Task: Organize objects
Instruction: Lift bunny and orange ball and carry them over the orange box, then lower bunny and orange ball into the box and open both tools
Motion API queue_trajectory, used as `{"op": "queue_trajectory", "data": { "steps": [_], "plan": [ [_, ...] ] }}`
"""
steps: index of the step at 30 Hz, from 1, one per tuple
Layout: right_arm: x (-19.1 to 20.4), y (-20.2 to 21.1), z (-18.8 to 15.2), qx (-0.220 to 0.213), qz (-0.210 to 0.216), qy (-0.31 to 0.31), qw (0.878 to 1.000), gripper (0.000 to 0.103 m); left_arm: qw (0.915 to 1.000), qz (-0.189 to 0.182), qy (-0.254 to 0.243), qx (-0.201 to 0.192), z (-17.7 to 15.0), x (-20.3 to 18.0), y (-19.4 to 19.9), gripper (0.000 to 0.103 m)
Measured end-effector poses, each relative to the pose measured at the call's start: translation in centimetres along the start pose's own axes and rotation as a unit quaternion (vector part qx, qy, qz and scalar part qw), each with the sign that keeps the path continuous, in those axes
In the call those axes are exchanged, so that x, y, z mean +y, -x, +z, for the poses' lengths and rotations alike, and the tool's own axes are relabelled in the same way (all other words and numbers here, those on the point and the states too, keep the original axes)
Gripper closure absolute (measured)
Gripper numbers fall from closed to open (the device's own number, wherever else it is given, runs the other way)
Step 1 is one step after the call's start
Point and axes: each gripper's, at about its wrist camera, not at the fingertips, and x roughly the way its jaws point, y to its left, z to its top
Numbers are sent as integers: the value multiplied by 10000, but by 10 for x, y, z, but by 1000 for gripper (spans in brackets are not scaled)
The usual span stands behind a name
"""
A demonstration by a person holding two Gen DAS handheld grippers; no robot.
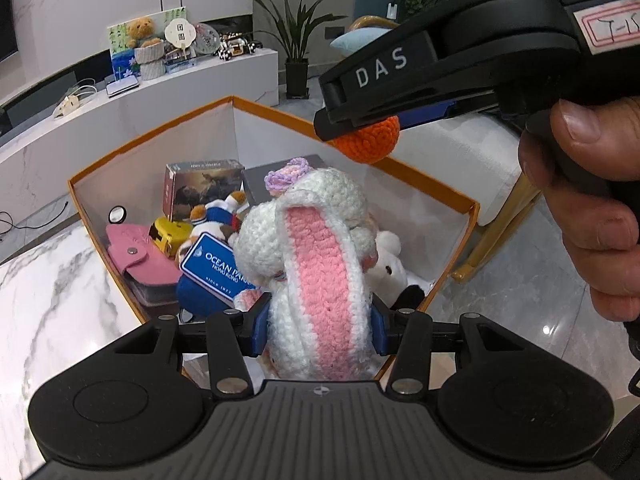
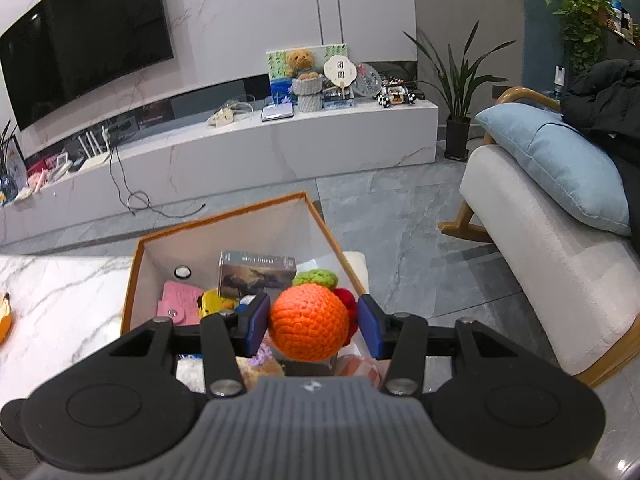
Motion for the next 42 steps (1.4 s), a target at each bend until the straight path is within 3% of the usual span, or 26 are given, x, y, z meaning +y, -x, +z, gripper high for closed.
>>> {"op": "queue_trajectory", "data": {
  "steps": [8, 13, 26, 35, 42],
  "plan": [
    [3, -12, -6, 297, 27, 181, 9994, 53, 9999, 27, 29, 133, -2, 0, 0, 47],
    [10, -20, -14, 693, 150, 310, 9970, 53, 9993, 32, 10, 366, 1, 2, -1, 47],
    [12, -36, -32, 1232, 144, 502, 9910, 53, 9953, -131, 157, 942, 9, 12, -6, 45],
    [22, -38, -37, 1338, 83, 790, 9878, 51, 9869, -244, -62, 1592, 20, 17, -18, 36],
    [23, -38, -36, 1362, 88, 796, 9874, 49, 9882, -191, 13, 1519, 21, 16, -17, 34]
  ]
}}
